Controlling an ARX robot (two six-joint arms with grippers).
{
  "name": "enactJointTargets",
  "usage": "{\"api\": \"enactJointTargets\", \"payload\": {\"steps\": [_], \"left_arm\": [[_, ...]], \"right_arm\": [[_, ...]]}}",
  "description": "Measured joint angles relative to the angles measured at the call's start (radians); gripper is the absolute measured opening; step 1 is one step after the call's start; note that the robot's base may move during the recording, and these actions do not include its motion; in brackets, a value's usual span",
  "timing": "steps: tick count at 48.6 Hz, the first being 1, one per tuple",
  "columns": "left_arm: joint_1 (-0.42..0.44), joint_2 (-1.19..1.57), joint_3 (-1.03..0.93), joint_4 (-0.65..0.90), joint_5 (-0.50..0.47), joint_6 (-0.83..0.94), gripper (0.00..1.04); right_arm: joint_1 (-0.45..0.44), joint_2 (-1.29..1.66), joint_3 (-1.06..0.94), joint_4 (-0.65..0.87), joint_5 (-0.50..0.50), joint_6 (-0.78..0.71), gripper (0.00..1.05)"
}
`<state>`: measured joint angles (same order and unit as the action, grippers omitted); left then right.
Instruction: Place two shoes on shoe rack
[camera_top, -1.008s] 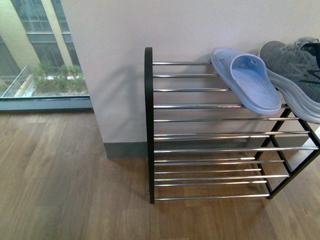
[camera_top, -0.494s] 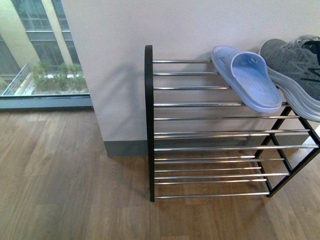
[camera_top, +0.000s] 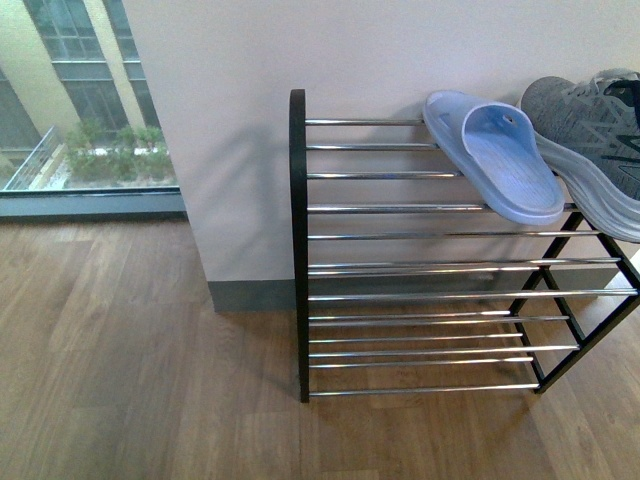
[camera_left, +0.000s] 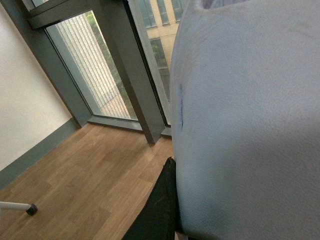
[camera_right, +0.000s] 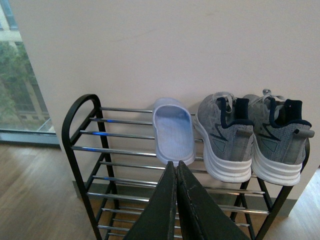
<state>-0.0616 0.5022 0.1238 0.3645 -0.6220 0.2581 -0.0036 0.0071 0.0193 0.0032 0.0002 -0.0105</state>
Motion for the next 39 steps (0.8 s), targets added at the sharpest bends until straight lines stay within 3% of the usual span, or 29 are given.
{"api": "enactJointTargets", "payload": {"steps": [6, 17, 29, 39], "left_arm": [[0.000, 0.000, 0.000, 0.000, 0.000, 0.000, 0.02], [0.000, 0.000, 0.000, 0.000, 0.000, 0.000, 0.02], [0.000, -0.001, 0.000, 0.000, -0.003, 0.000, 0.02], [0.000, -0.001, 0.000, -0.002, -0.001, 0.000, 0.02]], "right_arm": [[0.000, -0.001, 0.000, 0.000, 0.000, 0.000, 0.03], [0.000, -0.002, 0.000, 0.000, 0.000, 0.000, 0.50], [0.001, -0.002, 0.000, -0.001, -0.004, 0.000, 0.94], [0.001, -0.002, 0.000, -0.001, 0.000, 0.000, 0.95]]}}
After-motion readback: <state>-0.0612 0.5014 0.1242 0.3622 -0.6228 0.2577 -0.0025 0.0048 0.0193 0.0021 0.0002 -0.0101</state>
